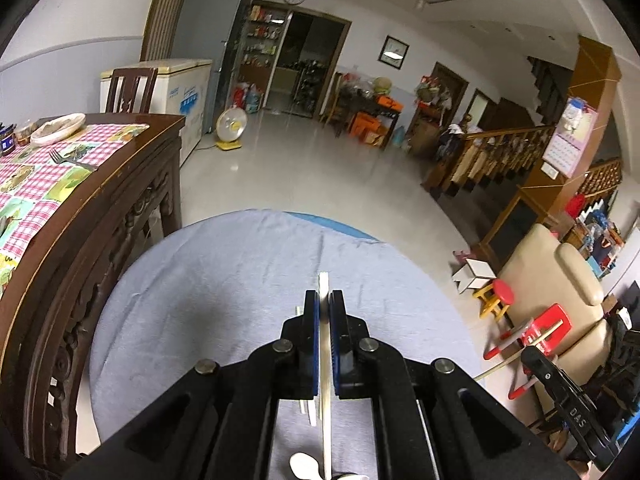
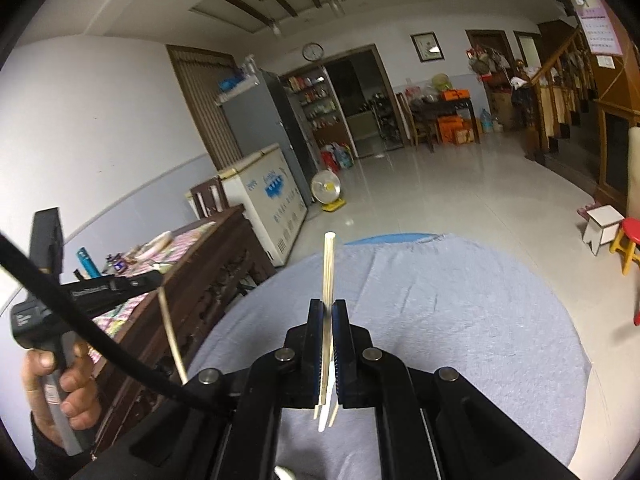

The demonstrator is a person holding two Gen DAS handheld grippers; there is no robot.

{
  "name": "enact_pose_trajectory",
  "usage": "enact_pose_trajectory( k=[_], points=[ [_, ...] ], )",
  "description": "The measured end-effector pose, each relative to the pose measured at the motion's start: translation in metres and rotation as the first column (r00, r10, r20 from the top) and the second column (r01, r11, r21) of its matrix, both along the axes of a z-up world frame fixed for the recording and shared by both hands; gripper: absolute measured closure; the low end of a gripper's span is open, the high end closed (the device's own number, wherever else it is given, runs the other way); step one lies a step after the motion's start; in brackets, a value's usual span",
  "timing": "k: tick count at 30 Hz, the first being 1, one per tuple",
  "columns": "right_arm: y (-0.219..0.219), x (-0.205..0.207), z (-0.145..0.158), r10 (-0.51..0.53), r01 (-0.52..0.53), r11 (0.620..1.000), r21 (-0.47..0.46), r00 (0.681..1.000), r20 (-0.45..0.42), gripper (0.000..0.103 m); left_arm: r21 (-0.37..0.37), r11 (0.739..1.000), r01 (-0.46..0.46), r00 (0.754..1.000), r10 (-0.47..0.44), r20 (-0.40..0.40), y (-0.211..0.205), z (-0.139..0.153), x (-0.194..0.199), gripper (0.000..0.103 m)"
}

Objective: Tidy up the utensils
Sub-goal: 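Lower both held chopsticks end-first into the metal holder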

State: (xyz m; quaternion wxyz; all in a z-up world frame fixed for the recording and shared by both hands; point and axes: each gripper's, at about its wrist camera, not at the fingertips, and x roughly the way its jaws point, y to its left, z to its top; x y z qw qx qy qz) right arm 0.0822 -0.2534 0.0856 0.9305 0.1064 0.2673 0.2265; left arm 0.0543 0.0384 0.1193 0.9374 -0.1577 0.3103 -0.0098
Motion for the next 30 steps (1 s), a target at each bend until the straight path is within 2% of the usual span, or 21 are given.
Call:
enact_pose_trajectory(
  k=[6,11,20,25,30],
  points=[
    [0.005,-0.049,0.001,0.048,-0.048,0.999,0.0,0.999,0.017,0.098,-0.012,1.0,0.02,1.0,-0.02,0.014,-0.014,-0.011,-0.026,0.099],
    [0.014,-0.075,-0.018,0.086,-0.086,0.996,0.0,0.996,-0.01,0.098,-0.028,0.999,0.032,1.0,-0.032,0.0,-0.023,-0.03,-0.037,0.099],
    [0.033,-0.088,-0.059,0.113,-0.116,0.992,-0.04,0.992,-0.064,0.098,-0.013,1.0,0.005,1.0,-0.004,0.012,-0.031,-0.06,-0.052,0.099],
    [0.042,-0.089,-0.073,0.119,-0.124,0.99,-0.073,0.99,-0.073,0.098,0.034,0.999,-0.024,0.999,0.022,0.048,-0.04,-0.071,-0.057,0.099],
    [0.049,-0.09,-0.081,0.122,-0.129,0.987,-0.098,0.99,-0.072,0.098,0.046,0.999,-0.025,0.998,0.022,0.066,-0.047,-0.083,-0.06,0.099]
  ],
)
